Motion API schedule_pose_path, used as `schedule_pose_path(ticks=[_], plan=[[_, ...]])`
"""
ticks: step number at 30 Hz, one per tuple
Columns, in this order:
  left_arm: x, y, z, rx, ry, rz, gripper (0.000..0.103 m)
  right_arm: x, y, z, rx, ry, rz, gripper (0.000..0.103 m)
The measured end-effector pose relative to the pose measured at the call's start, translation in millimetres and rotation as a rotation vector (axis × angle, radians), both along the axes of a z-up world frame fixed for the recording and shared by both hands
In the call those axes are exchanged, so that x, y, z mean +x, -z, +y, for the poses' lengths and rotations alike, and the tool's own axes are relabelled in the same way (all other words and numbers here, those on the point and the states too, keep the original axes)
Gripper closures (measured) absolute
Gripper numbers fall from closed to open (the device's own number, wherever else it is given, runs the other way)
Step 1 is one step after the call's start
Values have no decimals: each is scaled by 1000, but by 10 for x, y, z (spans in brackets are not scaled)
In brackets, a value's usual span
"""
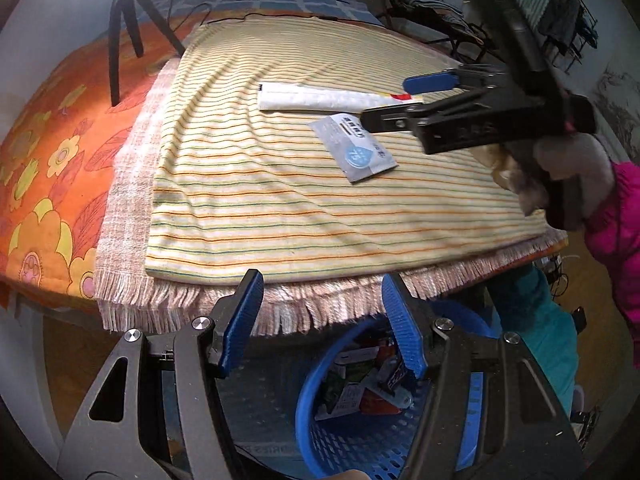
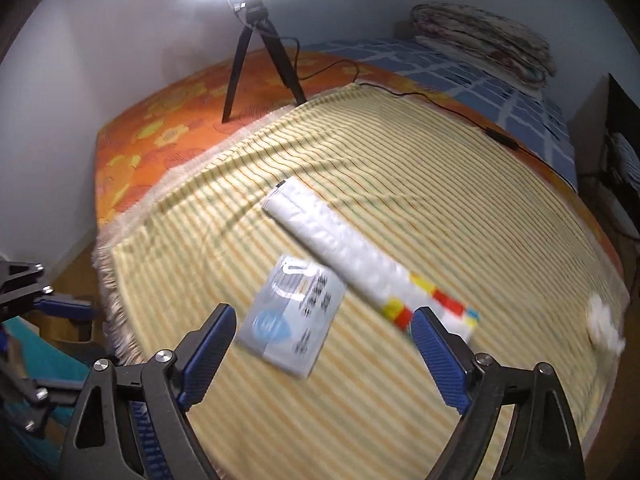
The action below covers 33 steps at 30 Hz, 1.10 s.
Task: Collect trash
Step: 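Move both grippers back over the blanket toward the wipe packet and snack wrapper, then grasp the alcohol wipe packet with the left gripper while the right gripper grasps the white snack wrapper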
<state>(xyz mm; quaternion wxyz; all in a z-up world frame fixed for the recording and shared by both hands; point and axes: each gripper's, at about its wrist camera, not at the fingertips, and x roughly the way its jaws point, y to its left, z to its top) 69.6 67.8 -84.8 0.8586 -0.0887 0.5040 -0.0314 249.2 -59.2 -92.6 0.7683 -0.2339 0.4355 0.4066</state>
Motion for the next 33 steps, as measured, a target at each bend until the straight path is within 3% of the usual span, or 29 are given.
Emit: schedule_pose_path(ticks=[9, 13, 16, 21, 26, 33], plan=[[92, 14, 117, -23, -39, 9, 40, 324, 313, 381, -113, -48, -11, 20], [155, 17, 89, -19, -32, 10, 40, 447, 392, 396, -105, -46, 16, 21], [209, 28, 60, -26, -28, 16, 40, 578, 403, 339, -72, -4, 64, 30], [378, 27, 8, -38, -17, 22, 40, 782, 361, 121, 4, 75, 143, 62], [620, 62, -37, -72, -20, 43, 40, 830, 361, -136, 46, 143, 202, 71], [1057, 172, -127, -108, -48, 79, 40, 822, 355, -520, 78, 268, 253, 75]])
